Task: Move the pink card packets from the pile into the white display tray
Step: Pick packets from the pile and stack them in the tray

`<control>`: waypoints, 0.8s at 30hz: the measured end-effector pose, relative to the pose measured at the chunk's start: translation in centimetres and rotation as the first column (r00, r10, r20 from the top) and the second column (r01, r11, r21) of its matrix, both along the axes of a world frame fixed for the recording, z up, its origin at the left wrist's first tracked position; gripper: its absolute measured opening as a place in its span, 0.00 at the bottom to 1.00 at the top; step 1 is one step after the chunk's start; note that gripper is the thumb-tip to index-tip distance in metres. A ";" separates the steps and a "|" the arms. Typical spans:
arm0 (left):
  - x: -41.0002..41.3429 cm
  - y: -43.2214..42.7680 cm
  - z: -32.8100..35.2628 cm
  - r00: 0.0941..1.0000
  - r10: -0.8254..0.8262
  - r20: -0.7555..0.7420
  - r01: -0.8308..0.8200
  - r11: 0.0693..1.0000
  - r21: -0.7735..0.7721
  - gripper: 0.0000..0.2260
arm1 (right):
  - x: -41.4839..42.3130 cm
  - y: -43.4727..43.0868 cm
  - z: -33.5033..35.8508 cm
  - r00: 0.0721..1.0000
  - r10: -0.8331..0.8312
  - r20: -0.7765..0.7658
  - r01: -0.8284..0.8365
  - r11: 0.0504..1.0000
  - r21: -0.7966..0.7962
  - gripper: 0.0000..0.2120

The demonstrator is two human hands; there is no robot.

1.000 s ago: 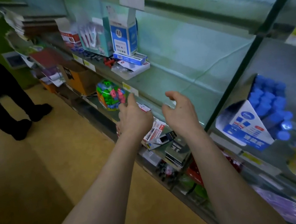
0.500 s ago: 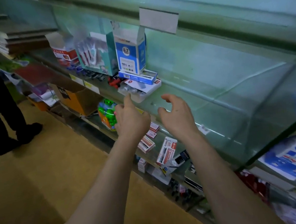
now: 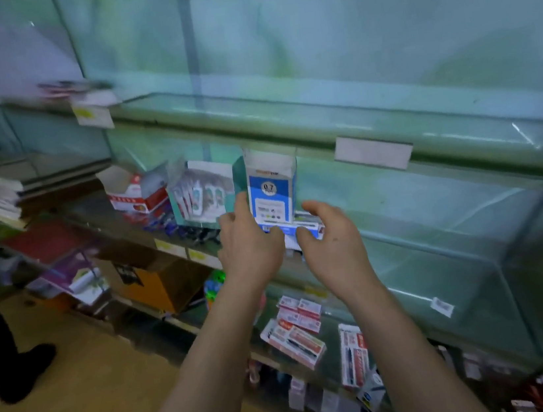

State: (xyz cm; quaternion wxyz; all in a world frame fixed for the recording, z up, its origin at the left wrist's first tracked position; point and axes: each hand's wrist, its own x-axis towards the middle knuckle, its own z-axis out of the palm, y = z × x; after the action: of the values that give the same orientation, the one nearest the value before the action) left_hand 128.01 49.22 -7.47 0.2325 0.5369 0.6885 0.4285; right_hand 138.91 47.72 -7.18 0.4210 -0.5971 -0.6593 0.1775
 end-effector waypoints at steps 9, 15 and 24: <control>-6.2 2.0 5.2 0.997 -0.008 -0.081 0.021 0.986 0.165 0.33 | -5.7 0.9 5.0 0.998 0.026 0.062 -0.035 0.989 0.143 0.20; -8.9 4.8 8.8 0.983 0.017 -0.181 0.027 0.971 0.238 0.34 | -6.9 3.7 10.0 0.982 0.032 0.189 -0.079 0.966 0.246 0.21; -12.3 12.4 13.9 0.905 0.089 -0.415 0.027 0.963 0.268 0.33 | -7.6 11.3 15.2 0.901 0.016 0.433 -0.124 0.967 0.223 0.22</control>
State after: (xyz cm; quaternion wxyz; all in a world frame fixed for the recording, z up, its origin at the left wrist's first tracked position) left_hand 115.67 61.67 6.43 -0.0038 0.6323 0.6668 0.3943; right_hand 131.27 59.04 8.01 0.3298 -0.5408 -0.7734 -0.0253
